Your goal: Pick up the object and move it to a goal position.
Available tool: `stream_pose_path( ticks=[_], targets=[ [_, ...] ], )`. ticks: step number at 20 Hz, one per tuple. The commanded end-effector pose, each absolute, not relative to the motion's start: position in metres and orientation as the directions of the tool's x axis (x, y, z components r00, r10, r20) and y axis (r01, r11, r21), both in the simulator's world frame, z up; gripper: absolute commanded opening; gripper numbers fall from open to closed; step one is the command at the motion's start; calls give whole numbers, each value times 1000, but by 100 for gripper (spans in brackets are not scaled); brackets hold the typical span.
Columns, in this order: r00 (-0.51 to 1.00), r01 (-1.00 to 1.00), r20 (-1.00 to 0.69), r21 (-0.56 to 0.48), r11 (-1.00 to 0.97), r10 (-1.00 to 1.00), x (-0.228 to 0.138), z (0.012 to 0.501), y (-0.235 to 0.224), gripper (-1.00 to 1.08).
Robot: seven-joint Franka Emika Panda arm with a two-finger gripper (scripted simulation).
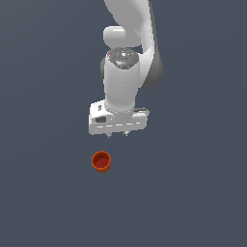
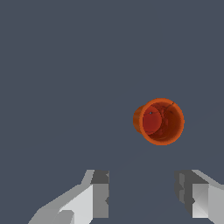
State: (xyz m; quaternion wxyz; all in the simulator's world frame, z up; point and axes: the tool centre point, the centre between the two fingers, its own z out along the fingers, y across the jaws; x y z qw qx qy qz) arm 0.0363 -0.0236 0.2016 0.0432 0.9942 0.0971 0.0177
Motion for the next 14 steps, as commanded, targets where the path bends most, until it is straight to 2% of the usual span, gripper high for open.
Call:
stream_pose_path(
  ticks=[1, 14],
  targets=[
    [966, 255, 2, 107, -961, 257, 43, 196, -25, 28],
    [772, 633, -203, 164, -757, 602, 81, 161, -42, 28]
  ],
)
